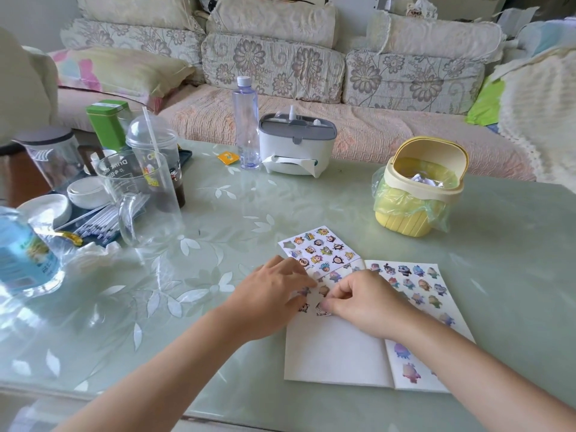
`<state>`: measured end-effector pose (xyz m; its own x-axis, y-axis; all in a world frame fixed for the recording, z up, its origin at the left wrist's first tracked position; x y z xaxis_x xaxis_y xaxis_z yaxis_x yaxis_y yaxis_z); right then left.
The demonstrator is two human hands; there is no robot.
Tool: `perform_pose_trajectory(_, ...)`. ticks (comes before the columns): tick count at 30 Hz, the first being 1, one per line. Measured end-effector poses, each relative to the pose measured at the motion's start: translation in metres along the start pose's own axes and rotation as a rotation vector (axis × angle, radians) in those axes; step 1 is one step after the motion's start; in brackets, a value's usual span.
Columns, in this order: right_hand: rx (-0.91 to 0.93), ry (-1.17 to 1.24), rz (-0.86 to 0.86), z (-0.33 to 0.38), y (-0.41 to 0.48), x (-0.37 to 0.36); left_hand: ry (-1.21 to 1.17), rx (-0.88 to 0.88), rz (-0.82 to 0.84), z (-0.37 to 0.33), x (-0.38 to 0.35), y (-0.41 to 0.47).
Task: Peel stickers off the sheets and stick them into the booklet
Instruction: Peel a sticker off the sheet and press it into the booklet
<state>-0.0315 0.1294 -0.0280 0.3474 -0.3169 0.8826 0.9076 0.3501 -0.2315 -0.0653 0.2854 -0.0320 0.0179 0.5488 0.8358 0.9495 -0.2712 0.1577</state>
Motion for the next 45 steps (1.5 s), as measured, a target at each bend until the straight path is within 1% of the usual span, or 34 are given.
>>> perform_pose_trajectory(6, -0.003, -0.137, -0.086, 0.009, -0.006, 0.003, 0.0, -0.001, -0.013, 0.001, -0.003, 0.0)
perform_pose_trajectory(11, 0.053, -0.221, -0.178, 0.015, -0.014, 0.007, 0.045, 0.01, -0.034, -0.002, -0.007, -0.003)
perform_pose_trajectory(16, 0.136, -0.193, -0.28, 0.012, -0.022, 0.012, 0.051, -0.037, -0.103, -0.007, -0.007, -0.009)
perform_pose_trajectory(18, 0.188, -0.221, -0.322, 0.007, -0.024, 0.009, 0.029, -0.082, -0.12, -0.012, -0.005, -0.012)
perform_pose_trajectory(20, 0.299, -0.302, -0.401, 0.007, -0.031, 0.005, 0.004, -0.129, -0.112, -0.019, -0.005, -0.015)
perform_pose_trajectory(22, 0.421, -0.394, -0.443, 0.009, -0.041, 0.001, -0.018, -0.168, -0.094, -0.024, -0.007, -0.02)
perform_pose_trajectory(24, 0.503, -0.46, -0.426, 0.009, -0.051, -0.005, -0.001, -0.197, -0.071, -0.026, -0.011, -0.025)
perform_pose_trajectory(27, 0.536, -0.518, -0.393, 0.01, -0.059, -0.007, 0.095, -0.231, -0.035, -0.028, -0.013, -0.033)
perform_pose_trajectory(30, 0.514, -0.535, -0.369, 0.009, -0.062, -0.008, 0.16, -0.267, -0.037, -0.031, -0.013, -0.041)
perform_pose_trajectory(35, 0.469, -0.56, -0.317, 0.011, -0.063, -0.012, 0.107, -0.27, -0.055, -0.031, -0.013, -0.052)
perform_pose_trajectory(40, 0.433, -0.594, -0.215, 0.017, -0.054, -0.017, 0.079, -0.231, -0.043, -0.03, -0.015, -0.055)
perform_pose_trajectory(45, 0.427, -0.604, -0.235, 0.019, -0.054, -0.016, 0.102, -0.234, -0.064, -0.035, -0.014, -0.056)
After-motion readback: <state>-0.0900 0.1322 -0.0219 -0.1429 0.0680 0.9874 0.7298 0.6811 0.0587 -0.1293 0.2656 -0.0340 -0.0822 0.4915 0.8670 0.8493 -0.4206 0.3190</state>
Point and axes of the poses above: each hand's wrist, its own y-axis towards the middle knuckle, its own x-axis out of the back of the hand, z = x × y, the point moved 7 cm from there along y, towards the middle knuckle, and after that the axes turned 10 degrees about -y, right-handed, at the moved point
